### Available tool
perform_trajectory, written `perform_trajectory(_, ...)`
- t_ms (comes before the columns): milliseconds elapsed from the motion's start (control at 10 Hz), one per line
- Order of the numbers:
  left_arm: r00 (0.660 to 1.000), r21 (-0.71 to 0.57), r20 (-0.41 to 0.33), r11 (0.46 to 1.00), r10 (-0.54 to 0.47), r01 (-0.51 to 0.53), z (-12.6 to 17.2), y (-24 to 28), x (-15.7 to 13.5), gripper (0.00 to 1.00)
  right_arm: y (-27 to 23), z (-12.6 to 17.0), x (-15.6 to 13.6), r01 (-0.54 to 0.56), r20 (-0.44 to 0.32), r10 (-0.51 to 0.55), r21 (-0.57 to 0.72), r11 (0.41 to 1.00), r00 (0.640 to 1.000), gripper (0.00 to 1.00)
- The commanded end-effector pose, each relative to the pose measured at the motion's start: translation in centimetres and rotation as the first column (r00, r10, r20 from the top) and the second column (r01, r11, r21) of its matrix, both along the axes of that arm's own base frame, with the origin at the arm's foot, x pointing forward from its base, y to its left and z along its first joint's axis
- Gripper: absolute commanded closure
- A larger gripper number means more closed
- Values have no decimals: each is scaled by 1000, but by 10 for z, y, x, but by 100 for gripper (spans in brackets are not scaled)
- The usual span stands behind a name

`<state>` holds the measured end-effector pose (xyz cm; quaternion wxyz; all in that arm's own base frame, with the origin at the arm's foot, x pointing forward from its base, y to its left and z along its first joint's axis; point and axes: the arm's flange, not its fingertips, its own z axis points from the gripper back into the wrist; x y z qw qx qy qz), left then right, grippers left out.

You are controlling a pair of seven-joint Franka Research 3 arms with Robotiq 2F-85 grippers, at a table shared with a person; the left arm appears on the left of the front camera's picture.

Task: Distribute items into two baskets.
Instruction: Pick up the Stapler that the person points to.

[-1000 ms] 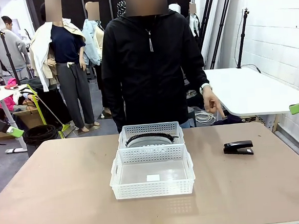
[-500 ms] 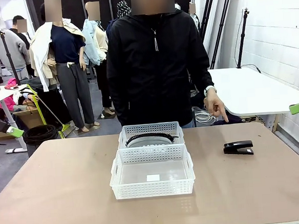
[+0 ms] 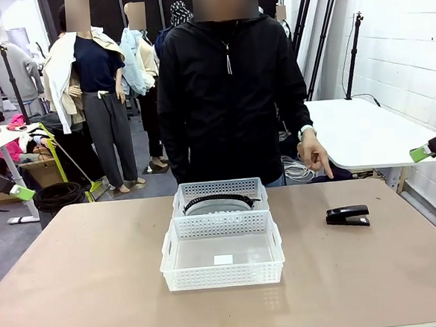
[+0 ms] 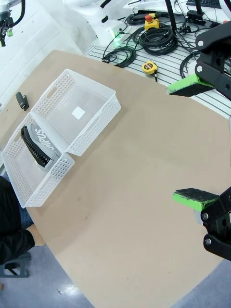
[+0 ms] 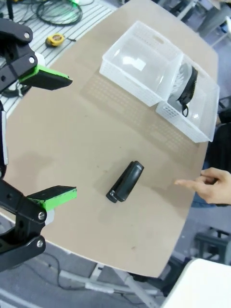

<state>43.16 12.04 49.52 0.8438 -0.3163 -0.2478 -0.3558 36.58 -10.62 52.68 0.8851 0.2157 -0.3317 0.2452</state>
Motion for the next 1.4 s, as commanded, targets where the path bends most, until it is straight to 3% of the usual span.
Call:
perform_trajectory(0, 1000, -12, 5, 1000, 0, 0, 1, 1, -1, 0, -2, 3, 40, -90, 10, 91, -52, 995, 996, 0)
perform_trajectory(400, 1000, -12, 5, 1000, 0, 0, 1, 1, -1, 0, 28, 1, 120, -249, -49, 244, -274, 929, 968, 0)
perform_trajectory(600, 1000, -12, 5, 1000, 0, 0, 1, 1, -1, 0, 47, 2, 148, -351, -101, 338, -350, 869, 936, 0)
perform_trajectory(1000, 1000, -12, 5, 1000, 0, 0, 1, 1, -1, 0, 75, -33, 182, -576, -259, 516, -424, 699, 816, 0)
perform_trajectory(1300, 1000, -12, 5, 1000, 0, 0, 1, 1, -1, 0, 81, -69, 195, -634, -273, 581, -460, 621, 767, 0)
